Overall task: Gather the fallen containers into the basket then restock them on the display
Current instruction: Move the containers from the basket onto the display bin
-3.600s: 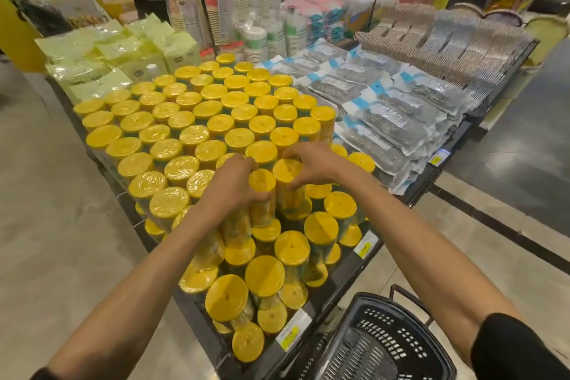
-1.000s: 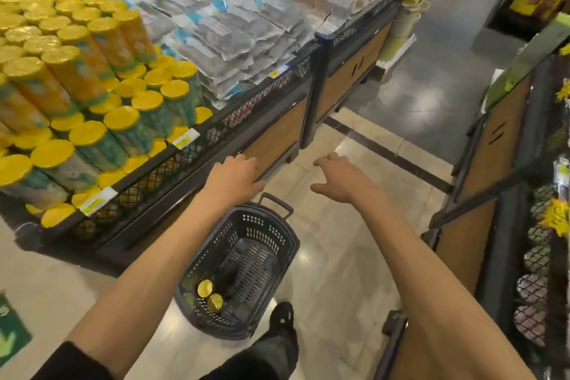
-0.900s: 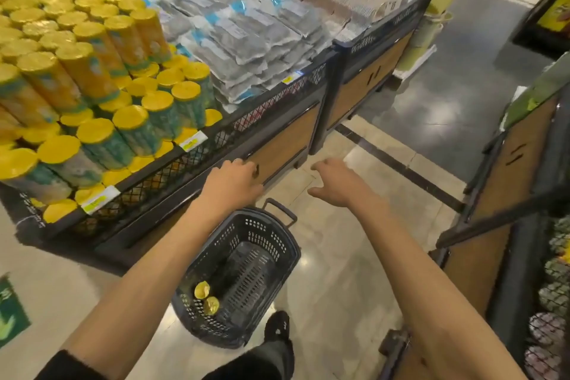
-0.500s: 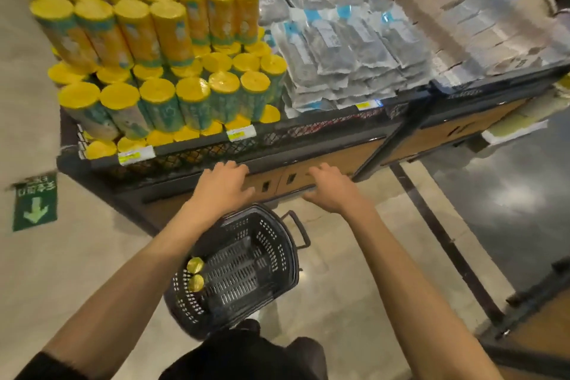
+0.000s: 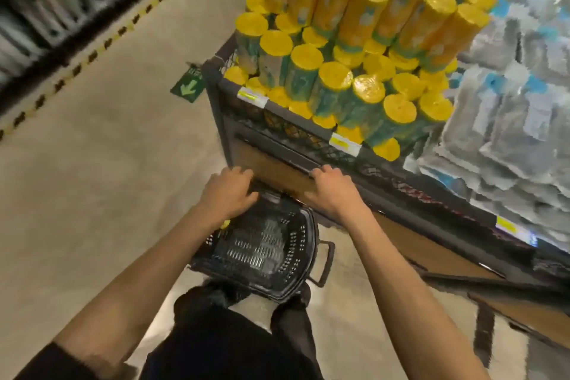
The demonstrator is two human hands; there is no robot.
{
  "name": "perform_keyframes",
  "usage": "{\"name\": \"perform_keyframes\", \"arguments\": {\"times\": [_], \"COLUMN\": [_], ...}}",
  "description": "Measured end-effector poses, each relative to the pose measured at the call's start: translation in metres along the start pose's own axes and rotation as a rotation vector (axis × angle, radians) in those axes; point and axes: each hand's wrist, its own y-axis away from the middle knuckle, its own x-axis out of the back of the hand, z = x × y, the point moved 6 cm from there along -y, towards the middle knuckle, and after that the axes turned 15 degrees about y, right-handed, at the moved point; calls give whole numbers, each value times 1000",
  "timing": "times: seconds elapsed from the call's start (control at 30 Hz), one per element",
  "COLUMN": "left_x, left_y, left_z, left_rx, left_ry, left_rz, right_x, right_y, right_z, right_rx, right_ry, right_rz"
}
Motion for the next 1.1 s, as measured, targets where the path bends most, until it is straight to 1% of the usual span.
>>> {"name": "perform_keyframes", "arguments": {"times": [0.07, 0.17, 0.3, 0.4, 0.5, 0.63, 0.7, 0.87, 1.03, 1.1], "left_x": [-13, -31, -47, -67, -97, -139, -165, -236, -309, -335], "left_y": [14, 37, 59, 64, 62, 51, 44, 14, -37, -58], "left_z": [-11, -26, -43, -57, -77, -111, -132, -192, -248, -268], "left_rx": [107, 264, 397, 461, 496, 496, 511, 524, 477, 457], "left_ry": [60, 152, 251, 319, 350, 406, 436, 457, 560, 535], "left_rz": [22, 80, 170, 197, 167, 131, 104, 97, 103, 106], "right_x": [3, 2, -6, -16, -34, -71, -101, -186, -262, -290], "right_y": [-12, -25, -41, -55, -73, -98, -113, -161, -217, -240], "right_z": [-9, -26, -50, -70, -93, -125, -140, -171, -191, -201], "right_rx": [98, 234, 356, 416, 440, 468, 482, 495, 465, 456], "right_ry": [41, 84, 116, 145, 156, 163, 144, 102, 91, 87], "right_rz": [39, 52, 36, 7, -15, -54, -91, -151, -100, -89]}}
